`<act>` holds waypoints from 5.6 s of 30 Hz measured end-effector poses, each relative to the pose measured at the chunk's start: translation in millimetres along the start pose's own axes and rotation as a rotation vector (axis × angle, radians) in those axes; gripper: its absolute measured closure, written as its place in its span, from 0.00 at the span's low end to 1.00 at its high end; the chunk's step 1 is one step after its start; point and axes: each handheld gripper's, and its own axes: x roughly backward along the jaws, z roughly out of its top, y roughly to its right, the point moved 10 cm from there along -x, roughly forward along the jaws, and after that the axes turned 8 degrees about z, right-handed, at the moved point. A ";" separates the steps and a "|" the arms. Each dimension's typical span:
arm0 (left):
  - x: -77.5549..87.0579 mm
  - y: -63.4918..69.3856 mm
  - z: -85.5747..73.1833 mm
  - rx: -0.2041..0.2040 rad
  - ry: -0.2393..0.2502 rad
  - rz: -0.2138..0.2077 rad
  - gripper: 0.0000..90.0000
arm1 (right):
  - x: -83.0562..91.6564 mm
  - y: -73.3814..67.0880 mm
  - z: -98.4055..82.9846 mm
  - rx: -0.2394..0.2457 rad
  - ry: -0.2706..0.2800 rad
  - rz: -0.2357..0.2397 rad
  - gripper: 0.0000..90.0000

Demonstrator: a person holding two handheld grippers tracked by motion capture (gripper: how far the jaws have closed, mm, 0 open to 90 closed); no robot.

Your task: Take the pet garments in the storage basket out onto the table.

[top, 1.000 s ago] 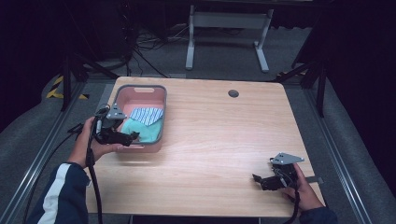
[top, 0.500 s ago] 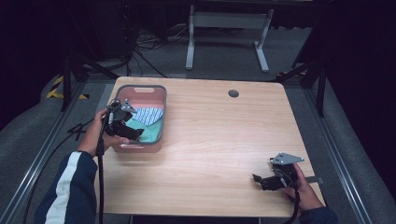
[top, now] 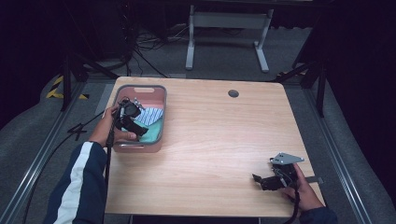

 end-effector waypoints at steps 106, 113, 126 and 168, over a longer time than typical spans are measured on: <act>114.0 15.7 52.4 -0.203 0.057 0.025 0.82 | -0.2 -0.3 0.2 -0.002 0.001 0.003 0.01; 118.9 38.3 64.9 -0.267 0.083 0.014 0.82 | -0.2 -0.3 0.2 -0.002 0.001 0.003 0.01; 118.1 83.6 85.7 -0.367 0.115 -0.034 0.81 | -0.2 -0.3 0.2 -0.002 0.001 0.003 0.01; -11.3 201.1 87.4 -0.488 -0.043 -0.192 0.61 | 0.1 -0.3 -0.1 -0.002 0.000 0.001 0.01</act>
